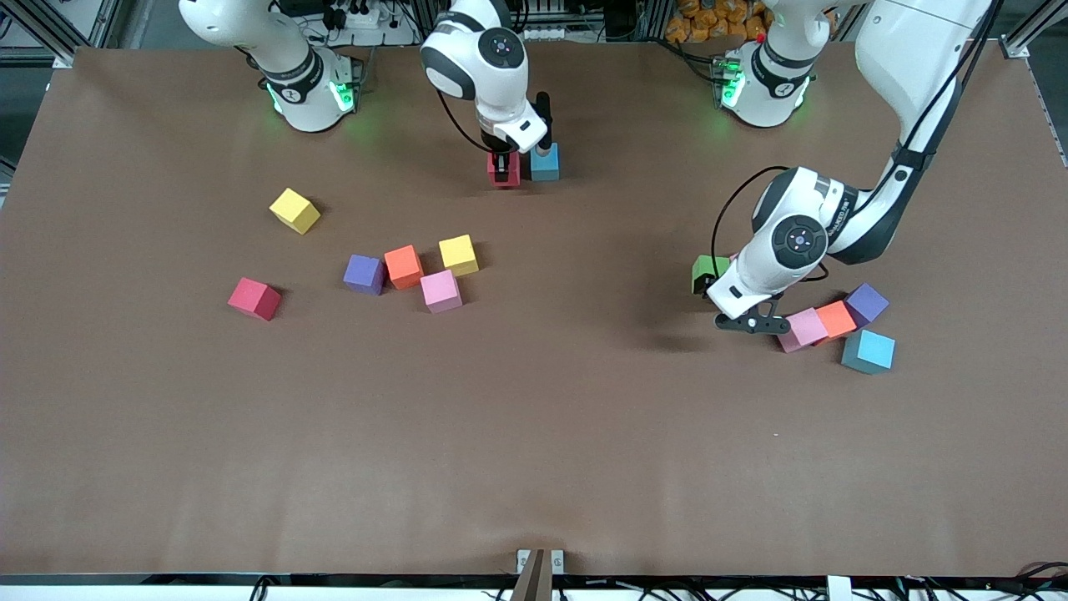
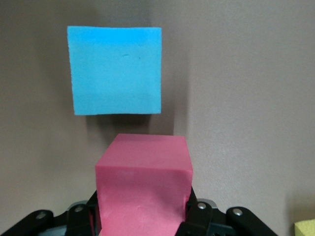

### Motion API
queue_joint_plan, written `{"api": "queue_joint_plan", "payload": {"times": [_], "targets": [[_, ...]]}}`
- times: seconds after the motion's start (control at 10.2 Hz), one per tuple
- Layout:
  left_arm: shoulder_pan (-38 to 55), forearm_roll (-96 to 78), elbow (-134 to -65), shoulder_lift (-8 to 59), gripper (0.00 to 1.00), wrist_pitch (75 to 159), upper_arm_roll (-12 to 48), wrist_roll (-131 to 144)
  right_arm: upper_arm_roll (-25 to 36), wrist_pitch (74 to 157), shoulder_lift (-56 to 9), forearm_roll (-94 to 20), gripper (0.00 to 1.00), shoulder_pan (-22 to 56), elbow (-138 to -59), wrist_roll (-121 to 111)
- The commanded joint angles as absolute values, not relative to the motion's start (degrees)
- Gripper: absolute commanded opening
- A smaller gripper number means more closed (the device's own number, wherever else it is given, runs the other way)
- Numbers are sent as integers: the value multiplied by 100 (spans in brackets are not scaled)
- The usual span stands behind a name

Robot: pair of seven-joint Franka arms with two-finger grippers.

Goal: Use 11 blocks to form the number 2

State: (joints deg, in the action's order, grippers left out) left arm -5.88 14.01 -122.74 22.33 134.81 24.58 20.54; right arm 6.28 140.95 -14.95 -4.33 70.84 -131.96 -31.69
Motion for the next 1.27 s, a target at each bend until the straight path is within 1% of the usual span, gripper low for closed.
{"api": "queue_joint_plan", "payload": {"times": [0.0,0.39,0.68,1.17], "targets": [[-501,1310,-12278,2188,100,13561,2452,1864,721,14282,-1599,-334,0,7321,-13245,-2814],[-422,1301,-12305,2311,100,13781,2514,1846,721,14326,-1696,-325,0,7497,-13236,-2514],[-325,1283,-12515,2478,100,14149,2505,1846,712,14361,-1714,-247,0,7506,-13210,-2400],[-334,1318,-12603,2575,100,14168,2496,1855,712,14511,-1758,-237,0,7559,-13210,-2399]]}}
